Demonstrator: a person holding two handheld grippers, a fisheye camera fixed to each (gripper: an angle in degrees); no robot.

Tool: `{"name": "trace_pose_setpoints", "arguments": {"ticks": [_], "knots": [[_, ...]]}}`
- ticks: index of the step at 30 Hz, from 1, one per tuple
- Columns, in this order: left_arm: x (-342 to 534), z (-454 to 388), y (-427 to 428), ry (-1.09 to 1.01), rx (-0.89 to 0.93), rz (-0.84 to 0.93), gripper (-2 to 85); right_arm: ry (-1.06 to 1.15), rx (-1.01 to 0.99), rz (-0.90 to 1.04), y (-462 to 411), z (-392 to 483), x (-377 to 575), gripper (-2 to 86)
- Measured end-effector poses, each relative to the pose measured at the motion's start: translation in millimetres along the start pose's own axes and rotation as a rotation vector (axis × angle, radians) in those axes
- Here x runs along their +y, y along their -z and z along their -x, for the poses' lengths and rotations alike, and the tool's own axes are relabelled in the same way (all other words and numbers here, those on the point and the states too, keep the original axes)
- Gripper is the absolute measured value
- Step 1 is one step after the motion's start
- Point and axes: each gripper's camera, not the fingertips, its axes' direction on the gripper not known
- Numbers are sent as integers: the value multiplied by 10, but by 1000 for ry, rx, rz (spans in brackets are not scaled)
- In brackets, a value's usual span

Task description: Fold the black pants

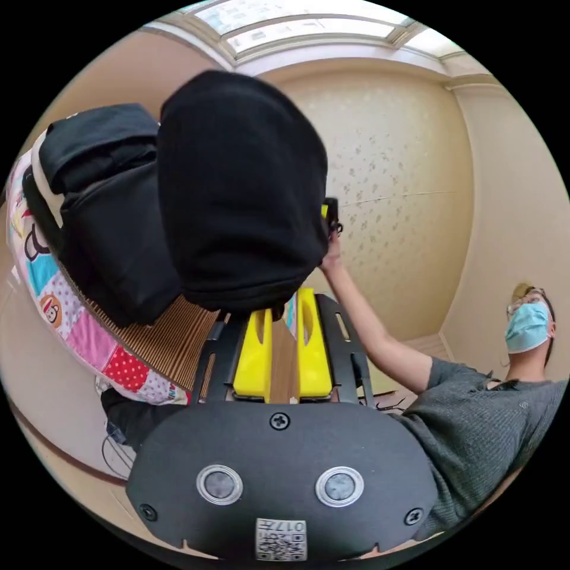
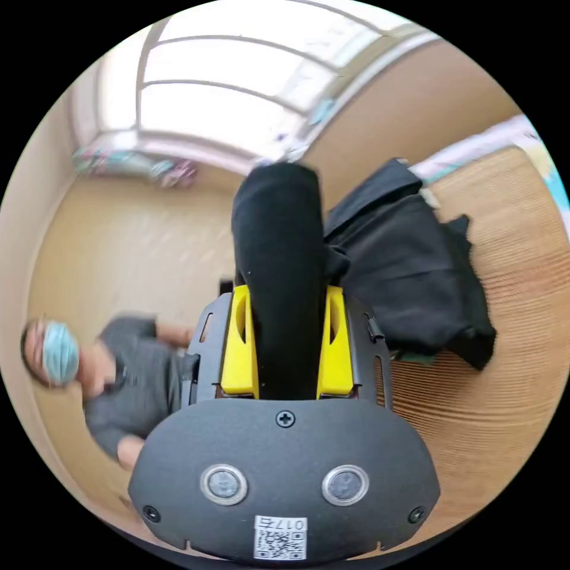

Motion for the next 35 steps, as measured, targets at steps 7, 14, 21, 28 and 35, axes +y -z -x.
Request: {"name": "trace_pose_setpoints", "arguments": {"ticks": [7,14,21,28,35], "knots": [[-279,680,-947,21,-328,576,65,-340,617,212,-1352,-420,-390,16],[-4,372,-1008,-210,-224,836,55,-248,507,-182,-1113,-155,769,6],[-204,-182,-879,-433,-299,557,53,-836,241,-348,-1147,-773,3436,6],[-376,-611,-1682,-545,-231,531,51,-1477,-152,-707,-2298,-60,6333,5],[584,-989,-3230,-590,-149,910,-4,-1700,-549,-1233,-3667,1048,7555,4]]}}
